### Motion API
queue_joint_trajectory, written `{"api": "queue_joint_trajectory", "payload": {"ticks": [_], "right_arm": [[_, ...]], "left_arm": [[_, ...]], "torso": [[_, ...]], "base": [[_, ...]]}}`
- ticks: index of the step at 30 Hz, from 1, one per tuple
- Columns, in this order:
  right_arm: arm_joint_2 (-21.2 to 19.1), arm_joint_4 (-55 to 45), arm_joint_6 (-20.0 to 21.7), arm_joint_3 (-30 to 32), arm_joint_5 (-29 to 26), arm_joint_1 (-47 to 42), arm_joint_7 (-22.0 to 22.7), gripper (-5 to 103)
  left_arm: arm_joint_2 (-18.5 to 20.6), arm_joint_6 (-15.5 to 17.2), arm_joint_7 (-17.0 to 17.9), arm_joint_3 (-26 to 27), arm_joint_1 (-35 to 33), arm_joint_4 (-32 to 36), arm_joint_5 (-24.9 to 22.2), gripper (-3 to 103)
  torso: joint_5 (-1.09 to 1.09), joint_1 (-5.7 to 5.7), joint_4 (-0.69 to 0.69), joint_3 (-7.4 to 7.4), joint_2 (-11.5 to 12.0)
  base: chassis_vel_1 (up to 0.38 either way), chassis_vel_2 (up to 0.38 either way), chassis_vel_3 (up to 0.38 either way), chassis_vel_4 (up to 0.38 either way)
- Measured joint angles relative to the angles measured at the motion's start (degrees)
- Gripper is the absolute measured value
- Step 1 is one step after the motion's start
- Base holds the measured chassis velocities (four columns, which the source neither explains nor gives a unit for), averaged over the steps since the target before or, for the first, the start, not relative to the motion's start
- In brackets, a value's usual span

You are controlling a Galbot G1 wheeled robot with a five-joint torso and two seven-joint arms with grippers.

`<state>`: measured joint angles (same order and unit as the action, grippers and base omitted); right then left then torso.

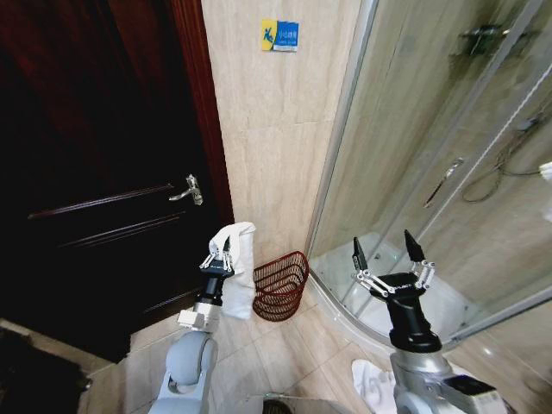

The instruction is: Discard the used towel into the hamper.

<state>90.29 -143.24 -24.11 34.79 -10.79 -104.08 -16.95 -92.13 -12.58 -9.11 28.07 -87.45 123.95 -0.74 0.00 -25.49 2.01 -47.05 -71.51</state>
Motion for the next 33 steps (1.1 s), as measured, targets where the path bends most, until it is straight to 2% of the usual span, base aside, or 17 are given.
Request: {"api": "queue_joint_trajectory", "payload": {"ticks": [5,9,11,13,14,16,17,18,19,20,22,24,27,29,32,33], "right_arm": [[-0.52,0.00,1.86,0.72,-1.27,-0.34,0.54,100],[-1.29,0.00,1.60,1.81,-1.41,-1.60,0.60,100],[-1.96,0.00,1.45,2.44,-1.54,-2.29,0.87,100],[-2.03,0.00,1.45,2.47,-1.54,-2.33,0.94,100],[-2.07,0.00,1.45,2.48,-1.44,-2.37,1.18,100],[-1.86,0.00,1.26,2.18,-0.70,-2.34,1.41,100],[-1.63,0.00,0.91,2.04,-0.30,-2.26,1.38,100],[-1.63,0.00,0.91,2.04,-0.30,-2.26,1.38,100],[-1.43,0.00,0.58,2.01,-0.02,-2.17,1.35,100],[-1.19,0.05,-0.42,2.09,0.69,-2.03,1.32,100],[-1.78,0.28,-0.81,2.88,0.96,-2.13,1.35,100],[-2.02,0.29,-0.73,3.22,0.95,-2.14,1.45,100],[-2.03,0.48,-0.38,3.79,1.29,-1.95,1.72,100],[-1.92,0.60,-0.50,3.78,1.55,-2.00,1.65,100],[-1.33,1.04,-1.18,3.66,2.51,-2.27,2.14,100],[-1.33,1.04,-1.18,3.66,2.51,-2.27,2.14,100]], "left_arm": [[0.00,0.43,-0.27,-2.37,1.86,-1.30,0.02,3],[0.01,-0.52,-1.39,-3.76,4.31,-3.09,-2.27,3],[0.24,0.73,-0.86,-3.88,7.00,-3.21,-5.25,3],[0.55,1.18,-0.73,-3.89,7.53,-3.19,-5.60,3],[1.84,2.51,-0.49,-3.88,9.05,-3.14,-6.56,3],[7.39,5.29,0.31,-4.21,12.67,-3.51,-9.62,3],[9.61,5.83,0.55,-4.37,13.84,-3.84,-10.87,3],[9.61,5.83,0.55,-4.37,13.84,-3.84,-10.87,3],[11.34,6.19,0.76,-4.45,14.90,-4.15,-11.92,3],[15.73,6.76,1.09,-4.62,18.03,-5.26,-14.60,3],[18.82,7.29,1.47,-4.72,22.87,-6.86,-17.40,3],[19.73,7.60,1.65,-4.88,25.11,-7.43,-18.61,3],[23.48,10.71,3.79,-6.44,34.61,-9.40,-23.51,3],[24.44,11.20,4.49,-7.14,36.46,-10.06,-23.76,3],[28.18,11.71,5.94,-10.37,44.42,-14.21,-24.42,3],[28.18,11.71,5.94,-10.37,44.42,-14.21,-24.42,3]], "torso": [[0.00,-0.01,0.00,0.00,0.00],[0.00,-0.01,0.00,0.00,0.00],[0.00,-0.01,-0.01,0.00,0.00],[0.00,-0.01,-0.01,0.00,0.00],[0.01,-0.01,-0.02,0.00,0.00],[0.00,-0.01,0.00,0.00,0.00],[-0.01,-0.01,0.01,0.00,0.00],[-0.01,-0.01,0.01,0.00,0.00],[-0.01,-0.02,0.01,-0.01,0.00],[-0.01,-0.02,0.02,-0.01,0.00],[-0.04,-0.03,0.02,-0.01,0.01],[-0.04,-0.03,0.02,-0.01,0.00],[-0.01,-0.03,-0.01,-0.01,0.00],[-0.01,-0.03,-0.01,-0.01,0.00],[-0.01,-0.03,-0.01,-0.02,0.00],[-0.01,-0.03,-0.01,-0.02,0.00]], "base": [[0.000,0.000,0.000,0.000],[-0.056,-0.056,-0.040,-0.055],[-0.051,-0.071,-0.066,-0.058],[-0.037,-0.074,-0.053,-0.048],[-0.043,-0.057,-0.039,-0.004],[0.000,0.000,0.000,0.000],[0.000,0.000,0.000,0.000],[0.000,0.000,0.000,0.000],[0.000,0.000,0.000,0.000],[0.000,0.000,0.000,0.000],[0.000,0.000,0.000,0.000],[0.000,0.000,0.000,0.000],[0.000,0.000,0.000,0.000],[0.000,0.000,0.000,0.000],[0.000,0.000,0.000,0.000],[0.000,0.000,0.000,0.000]]}}
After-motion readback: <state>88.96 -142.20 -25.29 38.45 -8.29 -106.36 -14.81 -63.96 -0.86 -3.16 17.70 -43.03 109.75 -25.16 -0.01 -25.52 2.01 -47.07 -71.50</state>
